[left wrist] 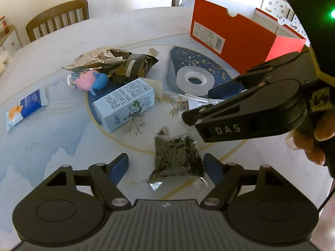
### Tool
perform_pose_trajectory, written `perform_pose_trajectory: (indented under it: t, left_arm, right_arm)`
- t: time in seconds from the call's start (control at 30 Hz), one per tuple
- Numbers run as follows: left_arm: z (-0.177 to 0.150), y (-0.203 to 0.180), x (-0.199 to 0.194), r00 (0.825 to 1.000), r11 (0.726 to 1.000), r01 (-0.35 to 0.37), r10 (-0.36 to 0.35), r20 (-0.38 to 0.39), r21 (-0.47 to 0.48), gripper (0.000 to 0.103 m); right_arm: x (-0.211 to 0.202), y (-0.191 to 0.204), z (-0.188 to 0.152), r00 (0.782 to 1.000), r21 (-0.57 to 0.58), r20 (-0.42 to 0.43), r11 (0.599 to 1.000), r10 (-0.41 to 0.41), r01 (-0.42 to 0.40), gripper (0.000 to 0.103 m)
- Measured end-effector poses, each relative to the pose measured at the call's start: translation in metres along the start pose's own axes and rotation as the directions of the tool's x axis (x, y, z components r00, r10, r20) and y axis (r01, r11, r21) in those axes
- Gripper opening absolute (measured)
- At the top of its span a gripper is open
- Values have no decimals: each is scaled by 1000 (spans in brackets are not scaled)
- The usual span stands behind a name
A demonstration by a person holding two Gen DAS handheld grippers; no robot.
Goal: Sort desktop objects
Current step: 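Grasp the dark leaf bag with the left gripper while the right grasps the white cable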
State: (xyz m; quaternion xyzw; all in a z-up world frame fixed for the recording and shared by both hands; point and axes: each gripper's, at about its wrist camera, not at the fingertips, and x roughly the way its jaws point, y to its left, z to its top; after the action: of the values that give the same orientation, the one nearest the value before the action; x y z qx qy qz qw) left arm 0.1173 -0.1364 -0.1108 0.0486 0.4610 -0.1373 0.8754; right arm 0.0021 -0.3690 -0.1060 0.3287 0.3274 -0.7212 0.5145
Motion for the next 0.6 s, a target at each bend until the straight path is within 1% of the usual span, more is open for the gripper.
perform_pose_trajectory:
  t: [0.07,0.1,0.13,0.17,0.2,0.23,0.27,0.33,0.4,0.6]
  left_arm:
    - [0,-2,1,1000,1000,-25,25,-3,18,71]
    - [1,-2,1,1000,999,-26,26,-3,24,68]
    - [1,-2,0,1000,999,-20,20,-2,27,66]
    - [2,-2,0,1000,999,-14,14,-1,31,62]
    - [2,-3,0,1000,999,-11,11,0,35,57]
    - [2,-3,-1,1000,999,-11,11,1,41,55]
    - [2,-4,-1,1000,999,-12,12,1,47,52]
    - [2,-6,-1,1000,998,-16,16,1,55,50]
    - [2,-5,-2,1000,998,-12,12,1,57,45]
    - [2,-7,-6,1000,997,-24,24,14,74,41]
  right_arm:
    - [-1,1,0,1000,-4,1,1000,3,-3,37]
    - [-2,2,-1,1000,-4,2,1000,3,-3,35]
    - [-2,2,-1,1000,-3,2,1000,1,-1,31]
    - [-2,2,-1,1000,-3,2,1000,0,0,24]
    - [-3,2,-1,1000,-1,1,1000,-1,1,20]
    - [-3,2,-1,1000,4,-2,1000,-1,1,13]
    - [-4,1,-1,1000,11,-5,1000,-1,1,12]
    - [-6,-1,-2,1000,22,-8,1000,5,-5,11]
    - [-7,-2,-4,1000,27,-12,1000,5,-4,11]
    - [-17,-4,-10,1000,51,-11,999,20,-19,10]
